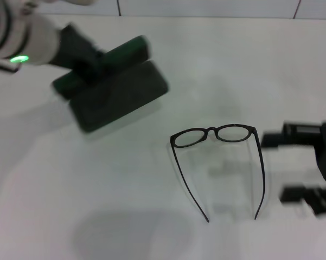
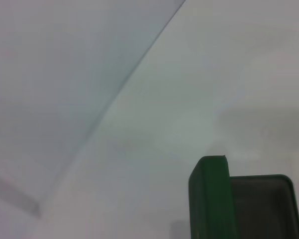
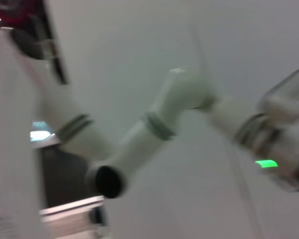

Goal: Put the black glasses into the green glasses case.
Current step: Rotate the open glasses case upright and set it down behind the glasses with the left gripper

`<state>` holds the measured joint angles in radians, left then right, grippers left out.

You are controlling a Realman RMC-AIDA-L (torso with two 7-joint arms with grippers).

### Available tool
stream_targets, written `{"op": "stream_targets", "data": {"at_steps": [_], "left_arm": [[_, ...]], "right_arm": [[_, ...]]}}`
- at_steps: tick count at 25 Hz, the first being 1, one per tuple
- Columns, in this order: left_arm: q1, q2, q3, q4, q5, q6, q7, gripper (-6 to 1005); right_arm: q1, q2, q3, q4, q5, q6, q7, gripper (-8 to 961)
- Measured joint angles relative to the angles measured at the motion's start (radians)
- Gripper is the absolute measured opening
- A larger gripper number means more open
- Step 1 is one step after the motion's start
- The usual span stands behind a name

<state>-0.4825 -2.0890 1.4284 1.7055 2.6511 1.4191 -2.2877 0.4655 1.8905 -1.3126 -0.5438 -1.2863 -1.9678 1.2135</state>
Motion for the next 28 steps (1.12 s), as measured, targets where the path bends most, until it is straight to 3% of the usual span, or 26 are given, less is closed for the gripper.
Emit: {"op": "stream_targets", "data": {"at_steps": [6,15,21,28], "left_arm": [[-0.069,0.0,0.164,-0.118,0.004,-0.23,0.197,209],[-0.264,-0.008,0.308,-0.477,-0.002,-0.369,0.213,209],[-0.285,-0.011,0.373,-0.528,-0.014,-0.425,0.213,205],[-0.281,-0.01,0.375,-0.531,-0.084,-0.426,0.213,206]], "right_arm": [[0.0,0.019,-0.003,0.0,-0.056,-0.093,0.004,760],[-0.071,0.031,0.044,0.002,-0.055,-0.089,-0.003,759],[-0.078,0.031,0.053,0.006,-0.055,-0.086,-0.003,758],[-0.077,0.032,0.086,0.007,-0.055,-0.086,-0.003,757]]}}
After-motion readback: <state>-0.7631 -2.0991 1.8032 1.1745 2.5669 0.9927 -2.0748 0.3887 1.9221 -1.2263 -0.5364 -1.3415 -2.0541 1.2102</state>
